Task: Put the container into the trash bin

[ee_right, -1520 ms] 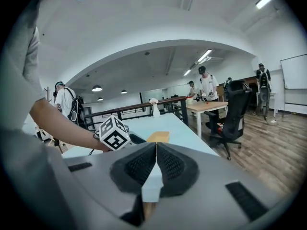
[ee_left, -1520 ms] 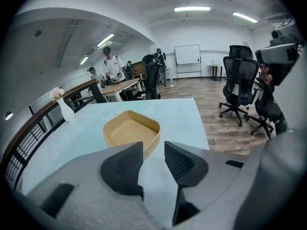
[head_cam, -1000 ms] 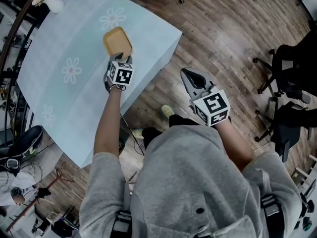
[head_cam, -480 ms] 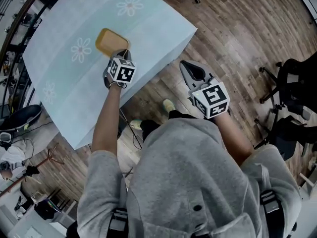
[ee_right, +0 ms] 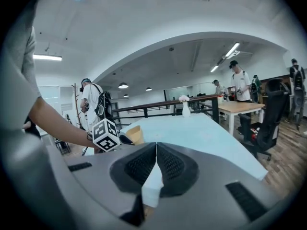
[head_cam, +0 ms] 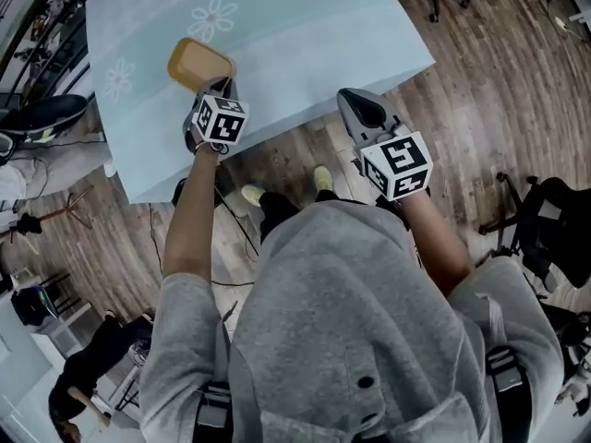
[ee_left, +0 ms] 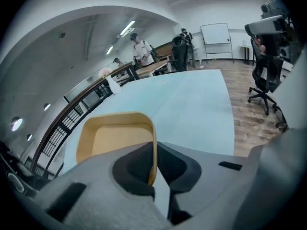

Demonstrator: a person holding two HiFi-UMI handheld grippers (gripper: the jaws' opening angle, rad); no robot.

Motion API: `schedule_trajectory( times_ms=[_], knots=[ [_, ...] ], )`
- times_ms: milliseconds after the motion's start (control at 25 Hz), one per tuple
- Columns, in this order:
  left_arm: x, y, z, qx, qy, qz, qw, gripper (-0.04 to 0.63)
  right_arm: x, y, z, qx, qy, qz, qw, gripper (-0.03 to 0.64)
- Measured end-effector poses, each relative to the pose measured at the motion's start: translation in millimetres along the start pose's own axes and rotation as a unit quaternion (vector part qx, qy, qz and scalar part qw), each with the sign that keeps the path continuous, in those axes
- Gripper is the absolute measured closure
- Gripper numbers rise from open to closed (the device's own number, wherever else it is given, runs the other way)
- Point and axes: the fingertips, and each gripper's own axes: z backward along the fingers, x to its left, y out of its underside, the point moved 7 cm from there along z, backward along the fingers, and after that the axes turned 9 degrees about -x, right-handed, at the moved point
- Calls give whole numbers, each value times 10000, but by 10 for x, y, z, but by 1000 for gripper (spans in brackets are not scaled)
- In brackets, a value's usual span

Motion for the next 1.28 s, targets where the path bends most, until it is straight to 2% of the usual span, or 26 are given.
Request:
schedule_trajectory(
  times_ms=[200, 360, 640, 840, 960, 1080, 1200, 1280],
  knots=[
    [432, 644, 477, 331, -554, 492, 9967, 569, 467, -20, -460, 78, -720, 121, 9973, 591],
    [644, 1229, 975, 675, -1072, 969, 9872, 569, 888, -29, -853, 170, -1448, 233, 9890, 591],
    [996, 2328, 1975, 1155, -1898, 1781, 9586, 569, 1939, -1, -1447, 384, -2533, 401, 9658, 591],
    [1018, 3046, 2506, 1468, -2346, 2475, 9285, 569, 2531, 118, -1744, 574, -3085, 447, 9484, 591],
    [894, 3481, 2732, 1724, -2423, 2873, 9105, 569, 2815, 209, -1842, 747, -3300, 488, 9397, 591],
    [804, 3853, 2803, 1865, -2357, 3283, 8955, 569, 3013, 295, -1975, 906, -3356, 533, 9361, 591],
    [622, 4144, 2696, 1960, -2106, 3687, 8839, 569, 3111, 377, -2075, 1146, -3327, 627, 9339, 591],
    [581, 4324, 2599, 1984, -1965, 3860, 8792, 569, 3202, 417, -2176, 1242, -3288, 680, 9337, 591]
  ],
)
